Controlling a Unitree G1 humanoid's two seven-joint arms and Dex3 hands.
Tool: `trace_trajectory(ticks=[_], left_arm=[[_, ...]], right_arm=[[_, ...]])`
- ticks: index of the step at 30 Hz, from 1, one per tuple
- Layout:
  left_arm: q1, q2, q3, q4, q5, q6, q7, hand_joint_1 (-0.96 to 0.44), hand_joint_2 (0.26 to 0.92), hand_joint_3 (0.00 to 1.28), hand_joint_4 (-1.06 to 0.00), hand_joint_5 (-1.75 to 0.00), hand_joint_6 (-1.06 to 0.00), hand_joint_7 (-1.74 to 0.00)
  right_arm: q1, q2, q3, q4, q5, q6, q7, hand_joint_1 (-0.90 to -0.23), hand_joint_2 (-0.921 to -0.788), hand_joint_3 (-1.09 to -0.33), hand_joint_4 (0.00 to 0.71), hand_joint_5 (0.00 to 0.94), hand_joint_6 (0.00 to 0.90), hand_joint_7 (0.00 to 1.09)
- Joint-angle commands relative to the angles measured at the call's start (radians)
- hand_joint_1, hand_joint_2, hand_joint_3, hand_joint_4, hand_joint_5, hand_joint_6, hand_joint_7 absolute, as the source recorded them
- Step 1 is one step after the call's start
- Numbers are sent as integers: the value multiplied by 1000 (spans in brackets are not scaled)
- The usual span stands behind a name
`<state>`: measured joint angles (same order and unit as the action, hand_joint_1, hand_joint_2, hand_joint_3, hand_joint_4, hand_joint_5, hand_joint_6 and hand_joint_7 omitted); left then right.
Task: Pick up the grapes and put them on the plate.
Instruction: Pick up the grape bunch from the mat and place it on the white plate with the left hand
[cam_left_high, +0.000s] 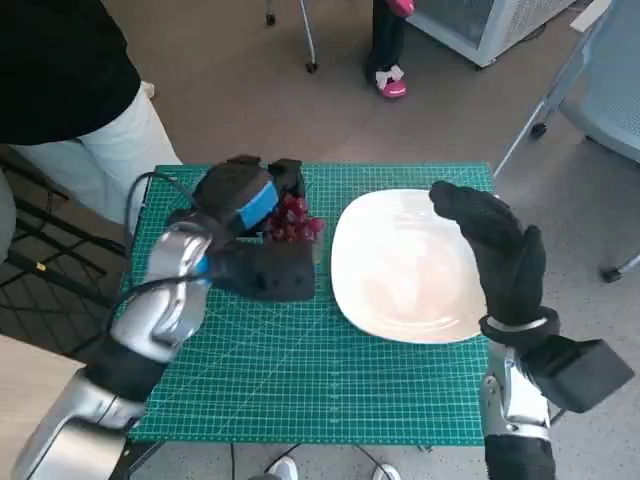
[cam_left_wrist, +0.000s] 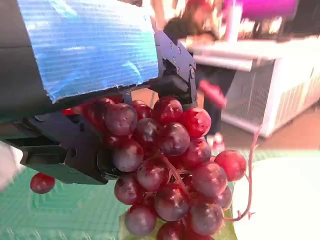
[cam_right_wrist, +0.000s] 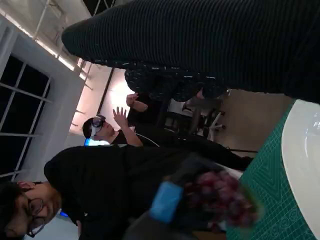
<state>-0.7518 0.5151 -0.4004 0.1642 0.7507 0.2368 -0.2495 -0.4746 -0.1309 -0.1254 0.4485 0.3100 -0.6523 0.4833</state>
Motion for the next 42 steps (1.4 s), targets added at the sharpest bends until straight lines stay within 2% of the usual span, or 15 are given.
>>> trace_trajectory(ticks=[1,14,26,32,36,39,42], left_arm=[[21,16,22,-69,23,21,-35,4,921,220,-512,-1308,-459,-1367],[22,-10,18,-125,44,21,-86,4,921,237,-469,-1327,-466,-1386],[-69,-112,-13,-136,44,-2,-128,4,921,249,-483,-1444,-439,-1284],[-146,-186,-46,-51,43,-32,-112,5,921,236,-506,-1478,-461,-1204],[-193,-232,-66,30,41,-59,-92,4,921,214,-536,-1438,-477,-1198],[-232,-269,-84,107,40,-82,-73,4,921,194,-541,-1386,-506,-1222],[-270,-308,-102,196,38,-112,-47,3,921,171,-579,-1380,-525,-1167]], right_arm=[[5,7,-4,16,-8,1,-6,-599,-921,-906,367,0,-1,473],[7,4,-9,15,-1,0,1,-600,-921,-906,367,0,-1,472],[23,-13,-27,0,17,4,16,-621,-921,-893,370,2,-1,469],[40,-24,-40,-21,21,7,13,-627,-921,-888,373,3,1,470],[55,-36,-55,-32,29,9,12,-635,-921,-882,376,4,7,462],[69,-45,-69,-41,33,6,7,-641,-921,-874,380,4,31,424],[85,-52,-88,-48,37,3,-1,-644,-921,-865,383,3,61,372]])
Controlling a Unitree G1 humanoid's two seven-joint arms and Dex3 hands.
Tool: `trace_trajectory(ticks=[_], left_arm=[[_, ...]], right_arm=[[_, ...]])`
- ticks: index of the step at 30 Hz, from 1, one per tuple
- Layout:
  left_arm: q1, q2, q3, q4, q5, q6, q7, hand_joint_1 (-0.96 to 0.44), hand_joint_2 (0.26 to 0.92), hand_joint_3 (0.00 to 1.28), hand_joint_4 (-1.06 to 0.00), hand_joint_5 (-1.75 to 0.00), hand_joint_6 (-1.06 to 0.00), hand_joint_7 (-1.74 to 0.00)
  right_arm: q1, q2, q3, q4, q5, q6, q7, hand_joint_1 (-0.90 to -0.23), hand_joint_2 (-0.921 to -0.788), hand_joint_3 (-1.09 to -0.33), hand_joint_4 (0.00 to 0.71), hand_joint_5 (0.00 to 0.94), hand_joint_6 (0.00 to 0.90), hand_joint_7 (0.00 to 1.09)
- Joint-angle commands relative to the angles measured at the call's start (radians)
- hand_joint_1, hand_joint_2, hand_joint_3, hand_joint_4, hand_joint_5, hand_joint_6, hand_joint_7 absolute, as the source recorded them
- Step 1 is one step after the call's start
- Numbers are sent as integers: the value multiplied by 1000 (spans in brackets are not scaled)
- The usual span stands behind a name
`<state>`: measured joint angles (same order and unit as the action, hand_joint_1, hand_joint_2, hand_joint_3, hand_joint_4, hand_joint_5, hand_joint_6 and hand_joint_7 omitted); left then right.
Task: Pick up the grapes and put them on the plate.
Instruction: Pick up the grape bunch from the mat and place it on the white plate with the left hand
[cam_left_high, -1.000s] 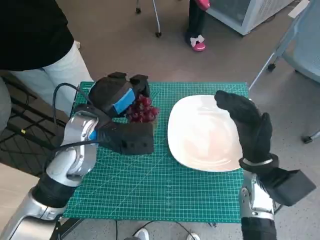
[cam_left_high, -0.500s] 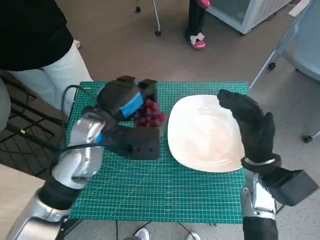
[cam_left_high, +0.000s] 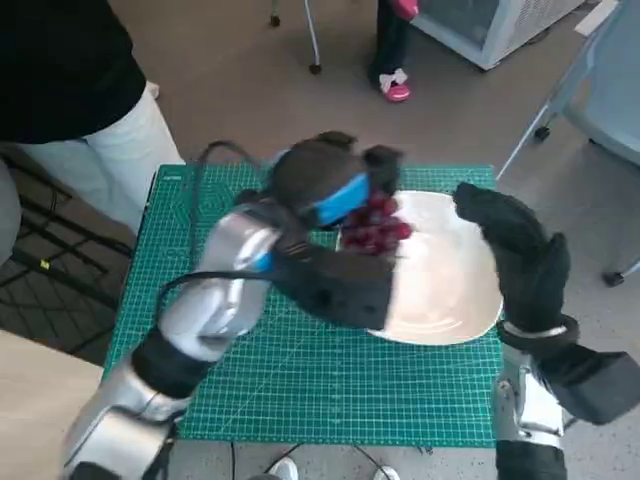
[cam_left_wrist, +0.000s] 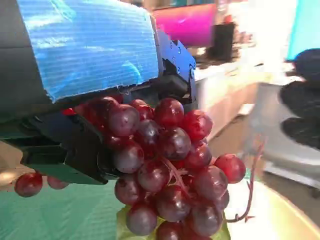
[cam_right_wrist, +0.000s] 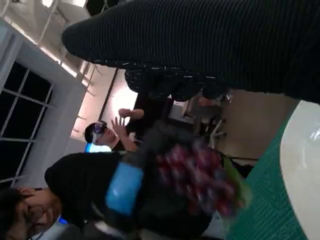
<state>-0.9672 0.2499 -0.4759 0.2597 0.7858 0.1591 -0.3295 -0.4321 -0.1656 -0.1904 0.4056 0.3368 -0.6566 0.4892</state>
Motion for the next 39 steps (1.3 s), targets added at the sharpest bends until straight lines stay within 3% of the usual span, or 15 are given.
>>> trace_trajectory(ticks=[1,5,12,16,29,36,39], left_arm=[[-66,-56,-32,132,1,-46,42,3,921,164,-592,-1373,-528,-1158],[-111,-105,-46,244,-10,-75,64,2,921,155,-605,-1379,-539,-1127],[-186,-173,-58,425,-31,-134,85,4,921,202,-522,-1492,-524,-1115],[-216,-194,-60,500,-41,-168,87,4,921,222,-490,-1428,-490,-1257],[-270,-231,-69,655,-55,-220,98,7,921,246,-492,-1525,-457,-1182],[-289,-244,-64,716,-71,-224,75,5,921,254,-482,-1533,-447,-1194],[-291,-250,-56,735,-84,-222,66,3,921,260,-461,-1489,-436,-1276]], right_arm=[[47,-20,-29,-7,10,6,-11,-644,-921,-862,384,3,71,353],[64,-22,-47,-19,4,1,-31,-643,-921,-855,387,2,111,284],[93,-22,-62,-50,-23,-13,-75,-639,-921,-847,392,2,151,235],[106,-24,-65,-63,-35,-20,-93,-636,-921,-845,393,2,158,222],[142,-26,-67,-91,-59,-37,-133,-624,-921,-855,388,0,166,193],[153,-19,-61,-104,-66,-33,-147,-628,-921,-860,385,0,169,181],[156,-17,-58,-109,-67,-31,-151,-628,-921,-862,385,0,171,177]])
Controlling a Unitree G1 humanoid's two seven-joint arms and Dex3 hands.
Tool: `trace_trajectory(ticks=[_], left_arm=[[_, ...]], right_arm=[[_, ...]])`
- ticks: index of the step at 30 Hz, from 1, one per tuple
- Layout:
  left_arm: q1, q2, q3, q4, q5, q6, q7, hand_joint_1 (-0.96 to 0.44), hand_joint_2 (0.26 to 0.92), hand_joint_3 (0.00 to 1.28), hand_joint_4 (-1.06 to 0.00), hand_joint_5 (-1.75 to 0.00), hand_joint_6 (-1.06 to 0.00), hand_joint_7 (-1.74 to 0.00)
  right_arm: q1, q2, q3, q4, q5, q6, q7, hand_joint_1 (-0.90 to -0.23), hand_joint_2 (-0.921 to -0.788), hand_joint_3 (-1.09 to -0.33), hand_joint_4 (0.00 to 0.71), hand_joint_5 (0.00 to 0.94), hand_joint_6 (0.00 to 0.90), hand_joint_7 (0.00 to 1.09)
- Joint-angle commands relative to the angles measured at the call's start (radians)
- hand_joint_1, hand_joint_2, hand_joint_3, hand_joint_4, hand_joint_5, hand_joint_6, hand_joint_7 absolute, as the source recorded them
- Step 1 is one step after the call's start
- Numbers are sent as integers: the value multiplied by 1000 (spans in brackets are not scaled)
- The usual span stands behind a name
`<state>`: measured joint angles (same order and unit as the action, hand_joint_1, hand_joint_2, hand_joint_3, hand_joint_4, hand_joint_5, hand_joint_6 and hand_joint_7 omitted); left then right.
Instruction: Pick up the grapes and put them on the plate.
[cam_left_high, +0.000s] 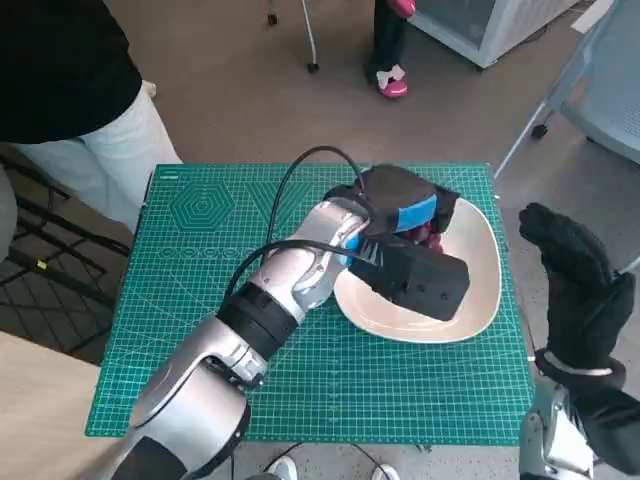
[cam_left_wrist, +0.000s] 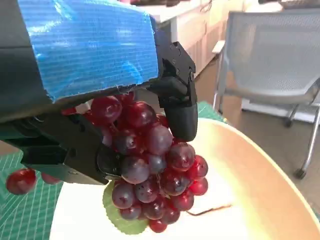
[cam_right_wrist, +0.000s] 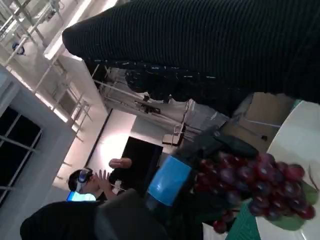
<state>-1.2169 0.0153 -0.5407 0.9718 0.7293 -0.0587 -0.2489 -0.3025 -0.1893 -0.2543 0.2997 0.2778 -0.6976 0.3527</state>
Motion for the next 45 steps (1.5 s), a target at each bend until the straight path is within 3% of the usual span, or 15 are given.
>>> trace_trajectory(ticks=[1,3,7,9,11,14,16,18,25,35,45], left_arm=[[-40,-18,14,29,-36,-3,-19,2,921,265,-448,-1471,-430,-1317],[-36,-22,27,39,-59,-1,-34,62,916,274,-444,-1456,-387,-1197],[-28,-27,50,62,-104,2,-71,279,897,274,-494,-1437,-320,-402],[-29,-26,51,76,-115,3,-88,184,872,257,-475,-1275,-288,-196],[-27,-22,44,85,-116,1,-101,-49,860,180,-354,-870,-254,-94],[-17,-8,33,80,-110,-12,-107,-295,871,80,-137,-325,-214,-33],[-4,5,27,71,-104,-29,-96,-386,878,48,-72,-148,-196,-14],[11,18,24,60,-100,-46,-75,-435,882,33,-56,-79,-186,-7],[74,74,60,20,-134,-128,-6,-529,906,31,-48,-13,-169,-1],[216,177,218,-56,-287,-301,84,-557,920,94,-98,-14,-219,-35],[412,241,411,-192,-538,-432,34,-502,921,187,-192,-27,-279,-45]], right_arm=[[27,8,8,-4,-9,10,-15,-628,-921,-862,385,0,172,176],[29,10,11,-8,-11,12,-18,-628,-921,-861,385,1,174,174],[32,16,18,-14,-10,16,-21,-629,-921,-860,386,1,177,169],[31,18,22,-14,-7,18,-20,-631,-921,-859,386,1,178,166],[30,19,25,-12,-3,20,-19,-635,-921,-858,386,1,180,164],[28,23,30,-10,0,23,-16,-643,-921,-855,386,1,182,160],[26,26,34,-7,1,23,-14,-648,-921,-854,385,0,183,157],[22,29,37,-3,1,24,-13,-652,-921,-853,385,0,184,155],[7,38,52,10,4,32,-8,-655,-921,-851,384,0,188,150],[-5,46,73,12,7,46,0,-657,-921,-851,386,1,194,144],[-24,47,91,12,8,59,8,-660,-921,-855,387,1,197,139]])
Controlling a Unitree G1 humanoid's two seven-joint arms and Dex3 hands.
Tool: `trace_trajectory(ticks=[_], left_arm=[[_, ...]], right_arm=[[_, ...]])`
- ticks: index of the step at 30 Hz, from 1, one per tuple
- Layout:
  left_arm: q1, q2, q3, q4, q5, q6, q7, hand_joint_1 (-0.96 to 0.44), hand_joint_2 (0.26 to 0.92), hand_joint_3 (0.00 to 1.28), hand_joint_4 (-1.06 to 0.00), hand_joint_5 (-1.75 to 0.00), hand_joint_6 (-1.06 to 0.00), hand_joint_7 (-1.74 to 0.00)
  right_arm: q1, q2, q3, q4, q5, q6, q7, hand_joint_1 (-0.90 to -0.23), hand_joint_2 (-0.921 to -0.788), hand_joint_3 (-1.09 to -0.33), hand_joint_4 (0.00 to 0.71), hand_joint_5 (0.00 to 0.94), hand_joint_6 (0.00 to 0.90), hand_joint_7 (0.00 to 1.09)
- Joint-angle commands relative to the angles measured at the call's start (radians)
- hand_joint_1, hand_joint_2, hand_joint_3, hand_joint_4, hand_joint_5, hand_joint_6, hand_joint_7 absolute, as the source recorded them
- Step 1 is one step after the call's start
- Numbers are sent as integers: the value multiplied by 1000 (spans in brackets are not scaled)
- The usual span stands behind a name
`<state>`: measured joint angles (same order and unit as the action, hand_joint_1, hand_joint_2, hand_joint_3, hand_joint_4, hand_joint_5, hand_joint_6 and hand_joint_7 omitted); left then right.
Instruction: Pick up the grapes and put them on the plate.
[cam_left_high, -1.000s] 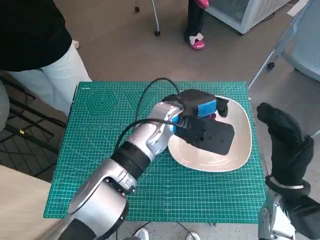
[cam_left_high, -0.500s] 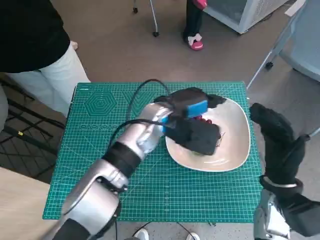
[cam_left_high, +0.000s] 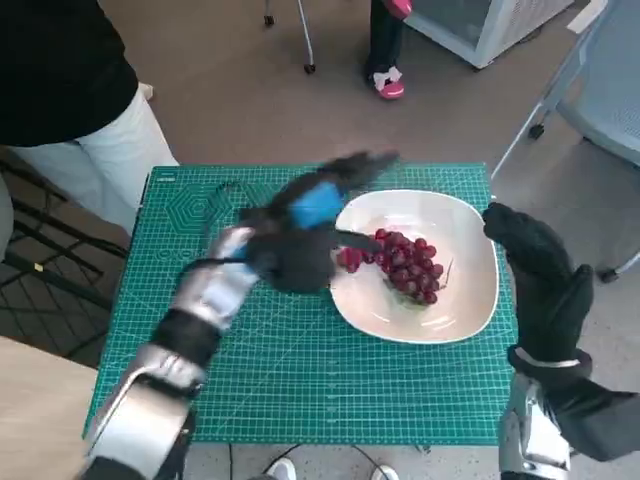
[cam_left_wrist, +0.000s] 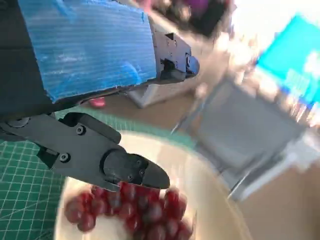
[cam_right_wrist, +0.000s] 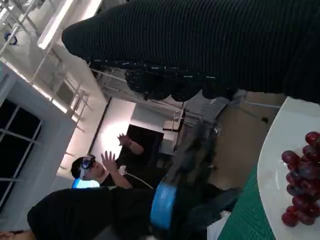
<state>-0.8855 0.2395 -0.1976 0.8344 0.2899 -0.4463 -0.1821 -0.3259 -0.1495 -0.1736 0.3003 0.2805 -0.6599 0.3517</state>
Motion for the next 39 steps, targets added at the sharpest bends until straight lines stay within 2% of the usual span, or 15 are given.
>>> trace_trajectory(ticks=[1,11,18,30,39], left_arm=[[99,18,86,-64,-130,-52,-47,-503,921,196,-197,-26,-284,-45],[245,-41,279,-104,-497,-83,-249,-473,921,217,-204,-12,-275,-26],[344,-92,355,-198,-670,-24,-346,-425,921,224,-206,-7,-246,-7],[461,-115,384,-287,-695,-12,-372,-373,921,210,-233,-10,-290,-25],[498,-110,381,-304,-692,2,-399,-362,921,210,-233,-5,-308,-26]], right_arm=[[-3,8,12,12,5,23,10,-661,-921,-855,387,1,197,139],[-28,9,24,37,9,22,29,-670,-921,-855,386,0,198,137],[-43,10,30,45,8,20,42,-670,-921,-858,383,0,195,136],[-73,15,39,74,8,10,64,-658,-921,-878,380,0,189,140],[-84,18,42,86,16,7,85,-652,-921,-886,376,0,183,145]])
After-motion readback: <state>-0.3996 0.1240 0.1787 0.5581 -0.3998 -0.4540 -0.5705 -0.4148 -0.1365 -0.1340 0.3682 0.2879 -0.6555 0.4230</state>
